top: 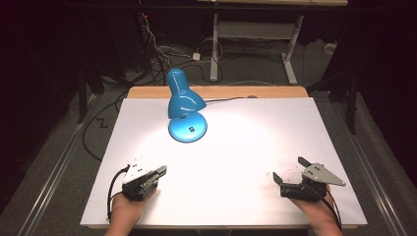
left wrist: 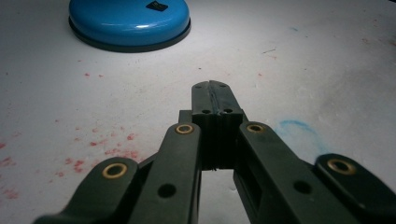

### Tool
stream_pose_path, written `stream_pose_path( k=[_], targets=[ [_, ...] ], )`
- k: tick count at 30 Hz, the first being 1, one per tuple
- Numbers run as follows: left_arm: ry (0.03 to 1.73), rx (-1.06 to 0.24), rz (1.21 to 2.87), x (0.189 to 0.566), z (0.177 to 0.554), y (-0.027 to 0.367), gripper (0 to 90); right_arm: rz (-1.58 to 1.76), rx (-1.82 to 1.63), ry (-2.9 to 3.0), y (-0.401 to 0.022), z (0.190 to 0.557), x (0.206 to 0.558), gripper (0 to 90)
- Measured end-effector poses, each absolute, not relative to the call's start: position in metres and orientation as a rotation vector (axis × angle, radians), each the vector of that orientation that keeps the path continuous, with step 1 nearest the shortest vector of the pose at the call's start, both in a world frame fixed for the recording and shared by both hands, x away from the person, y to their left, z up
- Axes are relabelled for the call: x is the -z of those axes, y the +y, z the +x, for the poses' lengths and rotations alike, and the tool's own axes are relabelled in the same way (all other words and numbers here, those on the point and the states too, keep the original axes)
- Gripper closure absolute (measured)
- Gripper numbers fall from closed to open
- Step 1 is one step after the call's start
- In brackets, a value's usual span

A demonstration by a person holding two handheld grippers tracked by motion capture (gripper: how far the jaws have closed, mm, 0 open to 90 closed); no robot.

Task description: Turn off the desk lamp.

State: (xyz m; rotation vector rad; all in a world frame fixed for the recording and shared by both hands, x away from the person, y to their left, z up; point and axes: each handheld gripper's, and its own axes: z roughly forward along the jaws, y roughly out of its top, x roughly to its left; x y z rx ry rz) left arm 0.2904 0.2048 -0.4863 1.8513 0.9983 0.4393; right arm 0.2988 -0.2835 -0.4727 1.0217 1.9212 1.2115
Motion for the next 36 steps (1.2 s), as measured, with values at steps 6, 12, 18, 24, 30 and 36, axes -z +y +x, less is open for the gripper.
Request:
stream_pose_path(
  k=[6,12,18,24,30,36],
  targets=[
    [0.998,-0.44,1.854,0.487,0.293,0.202,87.8,1.021,-1.218,1.921,-0.284,0.299,0.472,0.4],
    [0.996,-0.436,1.846,0.484,0.296,0.198,87.7,1.029,-1.22,1.913,-0.286,0.299,0.472,0.4],
    [0.978,-0.407,1.841,0.477,0.303,0.195,87.8,1.041,-1.222,1.912,-0.287,0.3,0.471,0.4],
    [0.975,-0.4,1.836,0.471,0.31,0.193,87.7,1.034,-1.225,1.908,-0.287,0.3,0.471,0.4],
    [0.968,-0.397,1.815,0.469,0.319,0.193,87.7,1.032,-1.228,1.906,-0.287,0.298,0.47,0.4],
    [0.968,-0.398,1.825,0.47,0.33,0.189,87.7,1.025,-1.229,1.91,-0.287,0.298,0.469,0.4]
  ],
)
